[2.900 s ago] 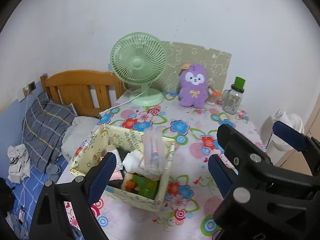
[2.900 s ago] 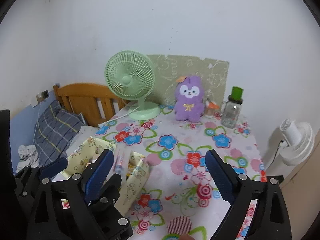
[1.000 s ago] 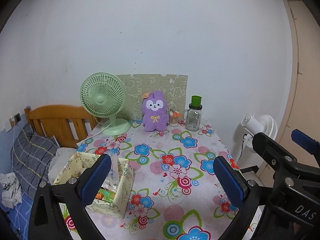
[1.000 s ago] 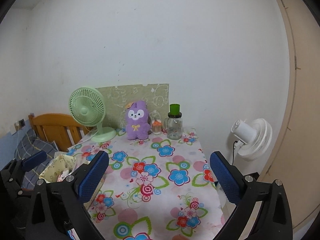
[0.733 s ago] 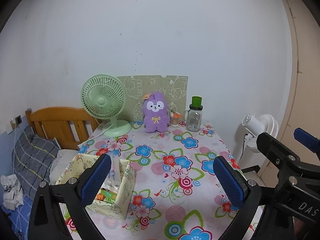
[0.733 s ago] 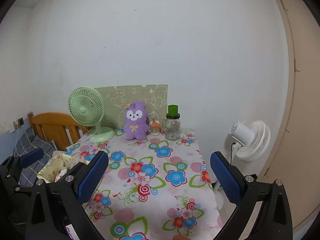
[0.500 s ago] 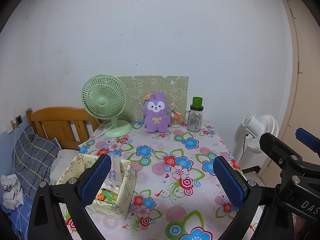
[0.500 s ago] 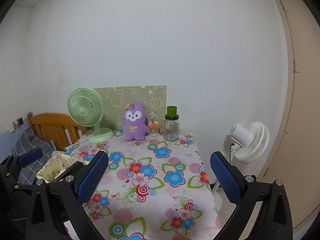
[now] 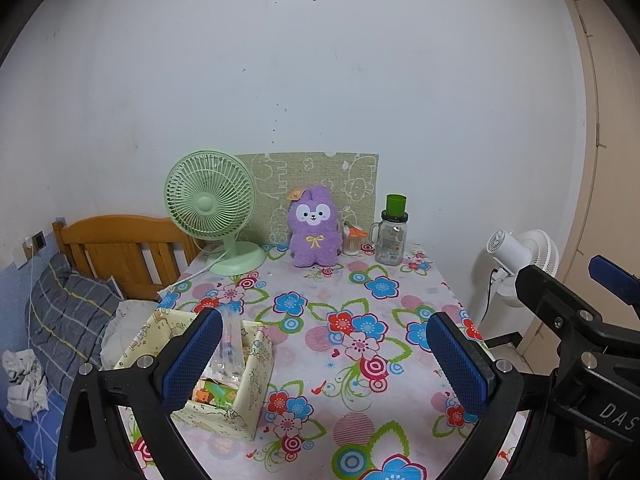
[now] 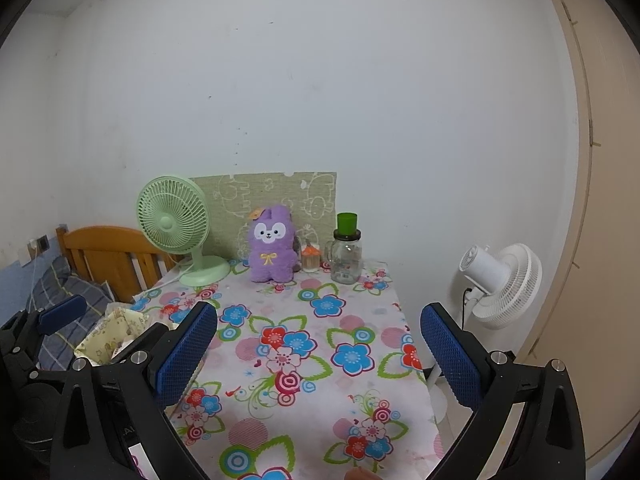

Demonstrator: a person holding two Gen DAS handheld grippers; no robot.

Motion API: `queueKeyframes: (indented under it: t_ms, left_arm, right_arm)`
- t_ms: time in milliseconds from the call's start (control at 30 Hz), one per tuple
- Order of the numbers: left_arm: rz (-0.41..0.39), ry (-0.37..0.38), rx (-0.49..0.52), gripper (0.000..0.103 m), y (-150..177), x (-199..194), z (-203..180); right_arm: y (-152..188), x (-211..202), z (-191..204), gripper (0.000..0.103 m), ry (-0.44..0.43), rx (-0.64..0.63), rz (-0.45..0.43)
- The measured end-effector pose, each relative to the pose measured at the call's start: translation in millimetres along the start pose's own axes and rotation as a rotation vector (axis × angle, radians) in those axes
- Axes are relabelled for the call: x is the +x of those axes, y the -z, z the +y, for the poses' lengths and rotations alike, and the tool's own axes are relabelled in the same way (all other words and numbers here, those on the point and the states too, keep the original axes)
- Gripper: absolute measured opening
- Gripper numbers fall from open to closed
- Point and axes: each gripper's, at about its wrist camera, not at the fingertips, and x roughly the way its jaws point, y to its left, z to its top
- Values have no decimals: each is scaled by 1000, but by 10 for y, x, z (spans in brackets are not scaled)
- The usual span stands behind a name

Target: Organize soft objects

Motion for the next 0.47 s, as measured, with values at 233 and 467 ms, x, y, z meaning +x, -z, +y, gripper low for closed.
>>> queueKeyframes:
  t_ms: [233,467]
  left_arm:
    - [-2,4,6,103,-14,2,-10]
    - [-12,-10,17,103,-18,1,-30]
  right_arm:
    - [1,13,6,103,-4,0,-2]
    - [9,21,36,103,-11,-6,-3]
